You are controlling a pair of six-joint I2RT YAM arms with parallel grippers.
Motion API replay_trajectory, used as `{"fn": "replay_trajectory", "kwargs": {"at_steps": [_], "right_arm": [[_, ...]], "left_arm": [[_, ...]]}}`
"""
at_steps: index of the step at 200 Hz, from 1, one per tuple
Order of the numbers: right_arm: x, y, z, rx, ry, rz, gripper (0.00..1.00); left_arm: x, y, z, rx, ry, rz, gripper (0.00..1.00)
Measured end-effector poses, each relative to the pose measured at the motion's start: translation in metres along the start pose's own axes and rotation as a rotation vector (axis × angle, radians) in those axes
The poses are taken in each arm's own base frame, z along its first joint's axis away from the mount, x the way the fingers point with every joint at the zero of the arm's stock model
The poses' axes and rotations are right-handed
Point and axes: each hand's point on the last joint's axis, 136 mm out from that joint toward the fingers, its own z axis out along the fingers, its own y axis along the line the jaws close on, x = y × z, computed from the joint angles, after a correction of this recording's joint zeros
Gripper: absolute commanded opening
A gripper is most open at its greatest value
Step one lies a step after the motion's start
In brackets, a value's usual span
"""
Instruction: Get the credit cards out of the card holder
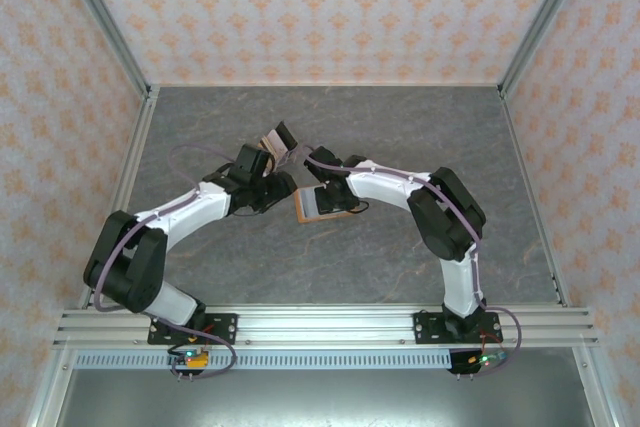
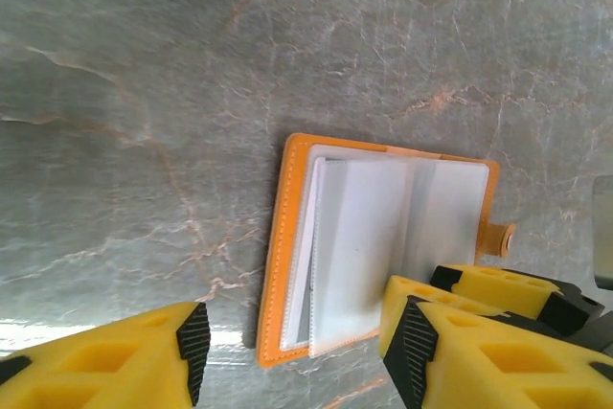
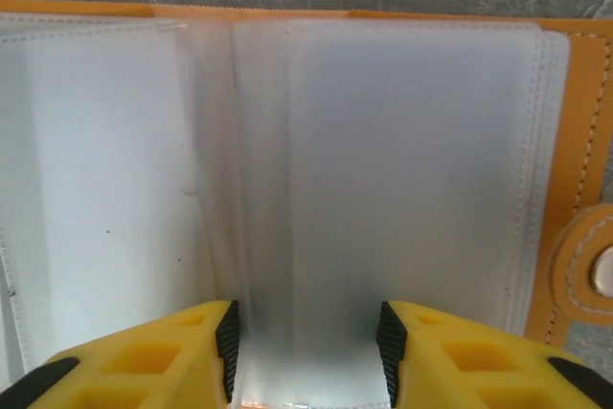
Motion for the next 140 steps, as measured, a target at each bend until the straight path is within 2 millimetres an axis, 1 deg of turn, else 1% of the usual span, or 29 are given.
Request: {"fn": "replay_trajectory", "kwargs": {"at_steps": [47, 77, 124, 140], "right_arm": [[-0.001, -0.004, 0.001, -0.01, -0.001, 0.036, 0.37], [-0.001, -0.006, 0.001, -0.022, -0.004, 0.05, 0.34], [-0.001, -0.008, 0.001, -0.034, -0.006, 0.067, 0.31], [-0.001, -0.008, 0.001, -0.034, -0.005, 0.067, 0.31]], "left_arm": [[0.022, -0.009, 0.031, 0.004, 0.095, 0.017, 0.36], [0.026, -0.013, 0.045, 0.009, 0.121, 0.014, 0.34], [0.019, -0.02, 0.056, 0.011, 0.117, 0.015, 0.33], [0.018, -0.02, 0.06, 0.004, 0.117, 0.015, 0.33]]}}
